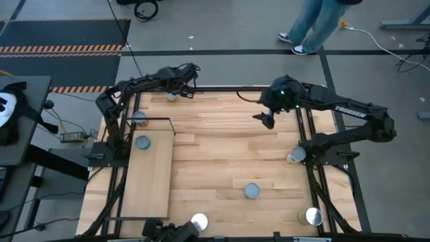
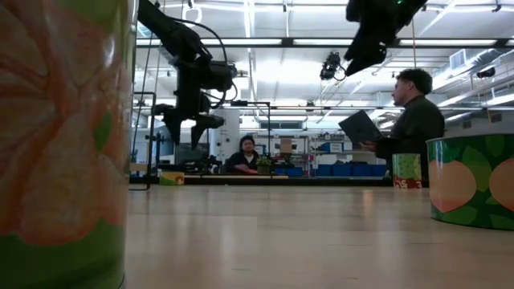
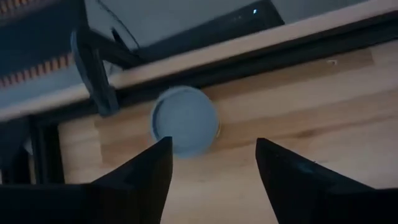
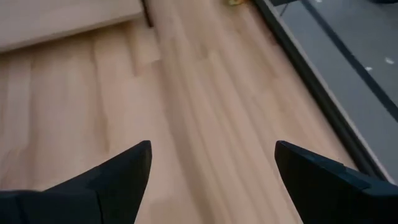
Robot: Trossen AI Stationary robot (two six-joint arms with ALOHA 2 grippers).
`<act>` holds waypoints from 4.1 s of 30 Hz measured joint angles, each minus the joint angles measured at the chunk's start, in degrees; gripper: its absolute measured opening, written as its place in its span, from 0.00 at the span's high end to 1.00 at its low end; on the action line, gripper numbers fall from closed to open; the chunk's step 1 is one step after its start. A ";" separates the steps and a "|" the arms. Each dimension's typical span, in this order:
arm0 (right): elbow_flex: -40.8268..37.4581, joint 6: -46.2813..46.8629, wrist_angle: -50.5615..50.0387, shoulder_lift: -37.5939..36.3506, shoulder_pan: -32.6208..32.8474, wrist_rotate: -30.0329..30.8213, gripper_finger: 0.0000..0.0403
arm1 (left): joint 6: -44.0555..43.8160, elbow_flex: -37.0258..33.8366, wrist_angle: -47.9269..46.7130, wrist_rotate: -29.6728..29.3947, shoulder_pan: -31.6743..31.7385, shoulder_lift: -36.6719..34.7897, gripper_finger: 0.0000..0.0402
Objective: Pick and place cans onto a shelf
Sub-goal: Put the canned mushroom on the shelf
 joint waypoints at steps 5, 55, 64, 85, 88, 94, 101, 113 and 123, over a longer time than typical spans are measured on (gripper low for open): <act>-0.02 -0.02 3.33 3.03 -2.93 -0.06 0.14 | 0.32 -0.02 -0.10 1.28 -0.66 -0.49 0.49; 0.55 -4.63 17.80 3.44 -6.98 1.71 0.14 | 0.76 -8.41 4.81 2.60 -9.44 -2.08 0.54; 0.55 -4.63 22.66 3.44 -6.98 1.71 0.14 | -3.50 -8.41 0.39 10.29 -9.74 -2.08 0.54; 0.55 -4.61 28.47 3.44 -6.98 1.71 0.14 | -6.10 -8.48 -8.59 5.88 -11.66 -4.02 0.56; 0.55 -4.61 28.45 3.44 -6.98 1.71 0.14 | -4.93 -8.48 -6.79 5.46 -10.46 -4.83 0.54; 0.55 -4.61 28.56 3.44 -6.98 1.71 0.14 | -3.12 -8.48 -3.32 8.46 -8.34 -5.10 0.45; 0.55 -4.61 28.68 3.44 -6.96 1.69 0.14 | -4.86 -8.48 -1.79 10.24 -7.07 -5.10 0.43; 0.55 -4.61 28.67 3.44 -6.96 1.63 0.14 | -6.12 -8.48 2.69 13.47 -3.17 -5.07 0.40; 0.55 -4.61 28.67 3.44 -6.94 1.60 0.14 | -7.15 -8.52 6.74 0.94 -4.60 -1.18 0.40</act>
